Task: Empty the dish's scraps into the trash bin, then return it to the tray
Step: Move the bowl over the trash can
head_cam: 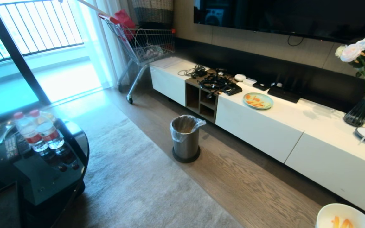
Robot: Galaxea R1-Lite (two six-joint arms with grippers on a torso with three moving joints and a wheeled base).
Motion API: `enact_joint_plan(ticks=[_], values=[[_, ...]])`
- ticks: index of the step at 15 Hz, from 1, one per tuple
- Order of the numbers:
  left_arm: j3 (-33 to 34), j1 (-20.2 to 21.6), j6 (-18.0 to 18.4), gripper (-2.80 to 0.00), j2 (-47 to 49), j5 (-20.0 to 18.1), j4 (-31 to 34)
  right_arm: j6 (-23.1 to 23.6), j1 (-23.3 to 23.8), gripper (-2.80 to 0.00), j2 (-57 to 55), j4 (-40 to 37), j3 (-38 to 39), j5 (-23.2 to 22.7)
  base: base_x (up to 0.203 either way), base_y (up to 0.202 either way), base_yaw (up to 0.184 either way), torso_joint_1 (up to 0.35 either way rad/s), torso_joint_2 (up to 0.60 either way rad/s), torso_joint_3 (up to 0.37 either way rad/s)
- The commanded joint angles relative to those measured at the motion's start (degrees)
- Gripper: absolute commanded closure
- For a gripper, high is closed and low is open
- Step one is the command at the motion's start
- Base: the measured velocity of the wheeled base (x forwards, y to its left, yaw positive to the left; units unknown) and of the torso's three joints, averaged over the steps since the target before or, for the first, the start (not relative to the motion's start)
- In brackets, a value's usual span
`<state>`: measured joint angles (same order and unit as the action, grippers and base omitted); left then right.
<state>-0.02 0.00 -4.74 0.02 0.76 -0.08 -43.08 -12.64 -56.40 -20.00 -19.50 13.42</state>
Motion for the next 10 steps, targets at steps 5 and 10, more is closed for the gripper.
enact_joint_plan(ticks=[5, 10], values=[[0.02, 0.00, 0.00, 0.00, -0.02, 0.03, -0.01, -0.16, -0.01, 0.00, -0.11, 0.05, -0.45, 0.11, 0.000, 0.000, 0.000, 0.000, 0.00, 0.000], [0.02, 0.00, 0.00, 0.00, -0.02, 0.03, -0.01, -0.16, -0.16, 0.00, -1.10, 0.14, -0.39, 0.03, 0.132, 0.000, 0.002, 0.002, 0.00, 0.002]])
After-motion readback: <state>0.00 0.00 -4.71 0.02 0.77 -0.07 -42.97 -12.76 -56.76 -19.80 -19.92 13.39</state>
